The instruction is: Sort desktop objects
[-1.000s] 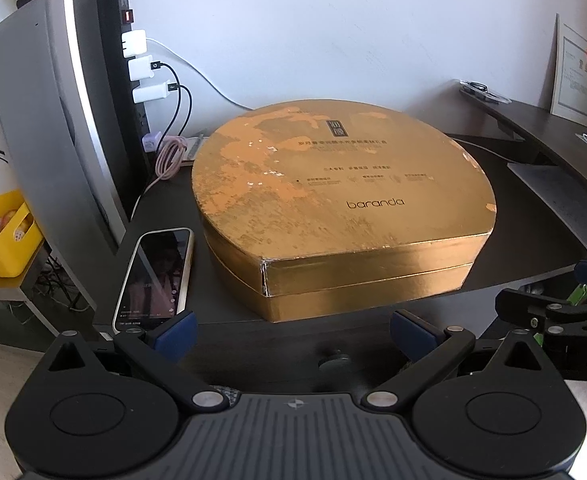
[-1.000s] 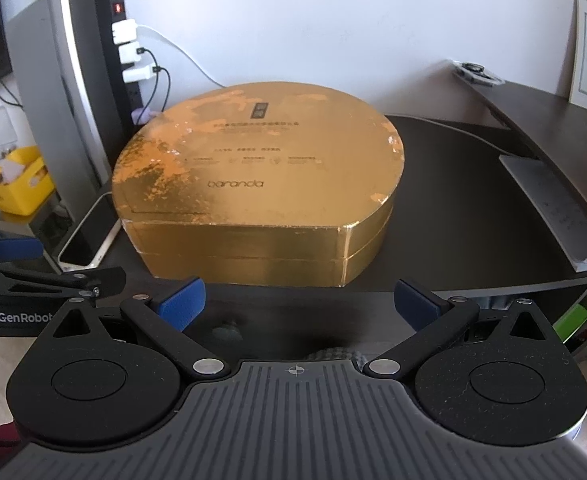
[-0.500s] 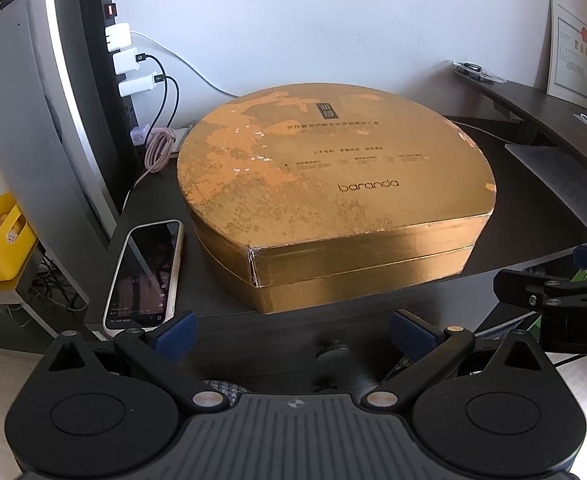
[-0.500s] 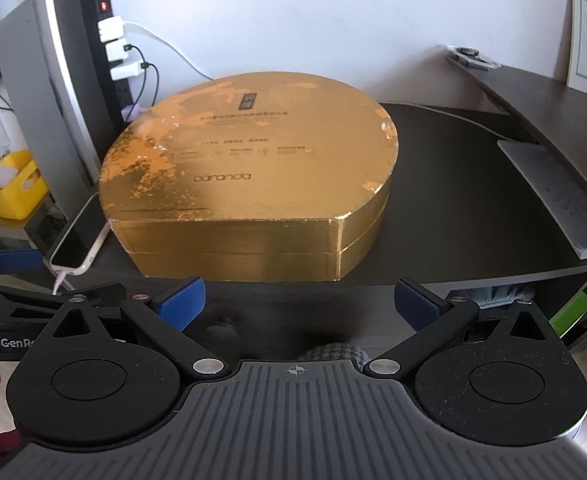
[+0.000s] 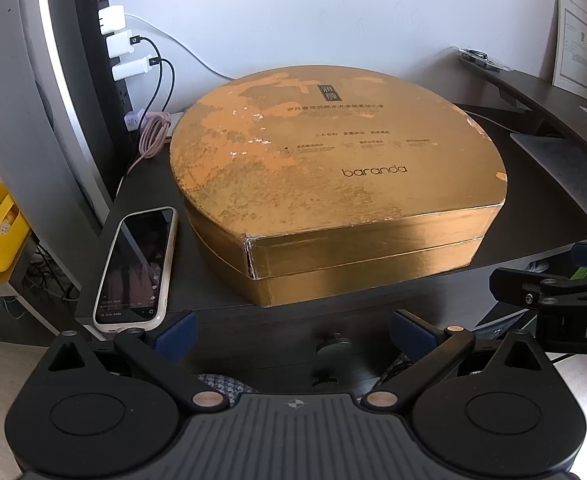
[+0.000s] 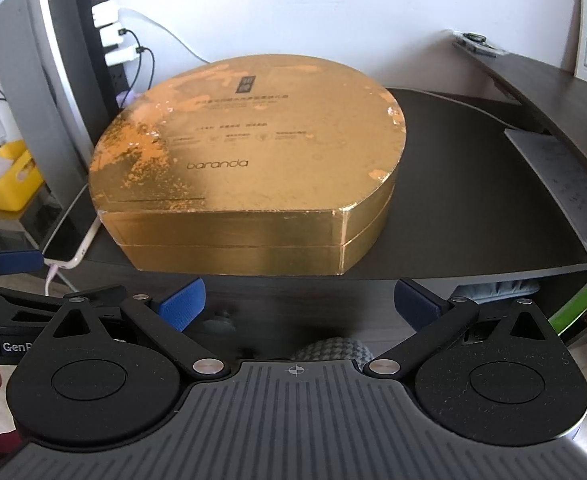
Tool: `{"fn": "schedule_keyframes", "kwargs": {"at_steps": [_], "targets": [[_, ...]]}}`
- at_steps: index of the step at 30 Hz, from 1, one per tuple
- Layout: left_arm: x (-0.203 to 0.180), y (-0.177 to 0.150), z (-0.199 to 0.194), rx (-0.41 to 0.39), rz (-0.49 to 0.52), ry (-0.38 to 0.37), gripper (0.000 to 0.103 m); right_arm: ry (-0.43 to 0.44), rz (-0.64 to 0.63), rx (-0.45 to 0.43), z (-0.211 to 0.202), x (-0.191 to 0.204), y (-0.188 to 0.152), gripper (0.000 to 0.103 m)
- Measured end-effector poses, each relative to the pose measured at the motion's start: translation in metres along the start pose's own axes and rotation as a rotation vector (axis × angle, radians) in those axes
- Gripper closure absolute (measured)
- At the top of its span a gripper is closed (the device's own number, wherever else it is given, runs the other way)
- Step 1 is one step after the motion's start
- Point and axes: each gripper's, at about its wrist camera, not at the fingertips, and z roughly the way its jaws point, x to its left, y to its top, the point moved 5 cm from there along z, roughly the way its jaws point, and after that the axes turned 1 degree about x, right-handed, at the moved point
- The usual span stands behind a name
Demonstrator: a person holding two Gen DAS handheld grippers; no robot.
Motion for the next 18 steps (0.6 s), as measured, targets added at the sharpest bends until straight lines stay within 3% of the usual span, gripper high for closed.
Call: {"fn": "schedule_keyframes", "kwargs": {"at_steps": [18], "targets": [[-0.0017, 0.0031, 0.0064, 0.014, 0.009, 0.001, 0.001, 0.001, 0.003, 0.019, 0.0088, 0.0006, 0.0013, 0.000]]}}
